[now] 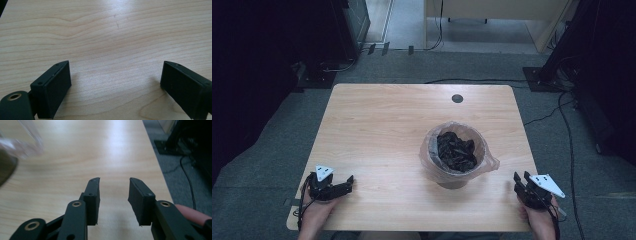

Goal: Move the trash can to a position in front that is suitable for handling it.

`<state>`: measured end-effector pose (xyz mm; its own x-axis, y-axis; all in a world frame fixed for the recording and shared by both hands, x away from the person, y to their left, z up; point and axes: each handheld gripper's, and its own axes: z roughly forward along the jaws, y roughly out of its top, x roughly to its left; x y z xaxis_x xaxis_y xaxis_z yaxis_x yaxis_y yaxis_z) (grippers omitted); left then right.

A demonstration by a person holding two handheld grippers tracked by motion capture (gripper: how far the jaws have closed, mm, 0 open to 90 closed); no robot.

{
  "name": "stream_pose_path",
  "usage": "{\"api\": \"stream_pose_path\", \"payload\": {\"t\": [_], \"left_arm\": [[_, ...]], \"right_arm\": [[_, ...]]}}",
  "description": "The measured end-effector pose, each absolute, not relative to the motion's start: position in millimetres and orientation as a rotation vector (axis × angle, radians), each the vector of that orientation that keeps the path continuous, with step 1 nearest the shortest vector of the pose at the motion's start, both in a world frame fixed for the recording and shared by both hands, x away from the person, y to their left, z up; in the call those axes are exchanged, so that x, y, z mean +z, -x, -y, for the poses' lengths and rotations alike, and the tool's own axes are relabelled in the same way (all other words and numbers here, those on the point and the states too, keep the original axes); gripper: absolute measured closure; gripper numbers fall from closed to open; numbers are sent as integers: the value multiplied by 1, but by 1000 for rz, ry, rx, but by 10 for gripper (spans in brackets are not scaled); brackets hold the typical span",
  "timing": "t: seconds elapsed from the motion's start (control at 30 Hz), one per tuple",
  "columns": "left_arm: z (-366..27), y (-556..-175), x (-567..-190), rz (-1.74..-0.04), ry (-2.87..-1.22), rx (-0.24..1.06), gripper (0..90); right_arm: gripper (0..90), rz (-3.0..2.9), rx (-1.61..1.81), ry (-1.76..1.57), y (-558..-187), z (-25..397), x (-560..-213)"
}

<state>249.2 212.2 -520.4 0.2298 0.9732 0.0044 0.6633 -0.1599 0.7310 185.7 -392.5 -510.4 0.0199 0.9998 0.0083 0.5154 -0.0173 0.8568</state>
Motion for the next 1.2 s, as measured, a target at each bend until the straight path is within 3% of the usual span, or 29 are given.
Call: {"api": "stream_pose_path", "payload": {"t": [0.17, 0.3, 0.43, 1.2], "left_arm": [[-212, -249, -520, -1500, -1900, 657, 92], [-212, -249, -520, -1500, -1900, 658, 92], [-212, -249, -520, -1500, -1900, 657, 92], [-212, -249, -520, -1501, -1900, 657, 92]], "right_arm": [[616, -1538, 1016, -1560, -187, 386, -495], [442, -1578, 950, -1621, -199, 373, -486], [366, -1569, 934, -1682, -211, 364, -479], [372, -1577, 992, -1657, -254, 308, -477]]}}
